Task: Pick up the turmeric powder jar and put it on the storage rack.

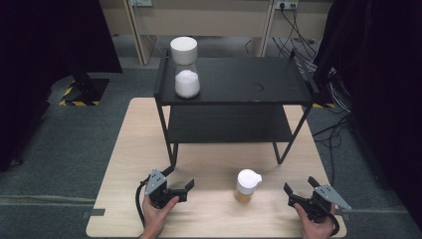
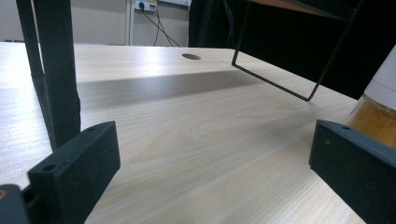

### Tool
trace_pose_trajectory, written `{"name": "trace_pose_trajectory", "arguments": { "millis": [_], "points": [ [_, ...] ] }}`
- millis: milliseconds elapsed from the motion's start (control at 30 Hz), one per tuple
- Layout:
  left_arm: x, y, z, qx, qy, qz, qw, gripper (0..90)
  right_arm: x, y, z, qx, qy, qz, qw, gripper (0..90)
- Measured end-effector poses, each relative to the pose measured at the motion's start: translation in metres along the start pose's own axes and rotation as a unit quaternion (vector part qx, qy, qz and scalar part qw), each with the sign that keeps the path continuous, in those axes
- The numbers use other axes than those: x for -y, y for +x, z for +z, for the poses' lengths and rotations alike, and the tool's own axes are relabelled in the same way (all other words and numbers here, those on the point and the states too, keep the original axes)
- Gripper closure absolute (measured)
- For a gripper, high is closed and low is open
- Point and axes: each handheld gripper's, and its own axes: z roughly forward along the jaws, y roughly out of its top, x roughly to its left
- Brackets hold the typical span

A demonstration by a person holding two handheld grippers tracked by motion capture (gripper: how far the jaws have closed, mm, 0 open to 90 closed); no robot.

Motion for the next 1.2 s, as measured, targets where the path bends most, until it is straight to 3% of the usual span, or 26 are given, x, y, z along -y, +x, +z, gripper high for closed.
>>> {"name": "trace_pose_trajectory", "arguments": {
  "millis": [267,533,667,900,1200],
  "points": [
    [-0.001,0.001,0.001,0.001,0.002,-0.003,1.0,1.3,-0.002,-0.002,-0.006,-0.028,-0.033,0.021,0.9989,0.4],
    [-0.001,0.001,0.001,0.001,0.004,-0.006,1.0,1.2,-0.009,0.007,-0.007,-0.067,-0.051,0.009,0.9964,0.4],
    [-0.001,0.002,0.001,0.002,0.004,-0.006,1.0,1.2,-0.014,0.013,-0.004,-0.1,-0.061,0.0,0.9931,0.4],
    [-0.001,0.001,0.001,0.001,0.003,-0.006,1.0,1.2,-0.019,0.027,0.004,-0.143,-0.056,-0.021,0.9879,0.4],
    [-0.002,0.001,0.001,0.002,0.004,-0.004,1.0,1.2,-0.016,0.045,0.016,-0.168,-0.03,-0.033,0.9848,0.4]
  ]
}}
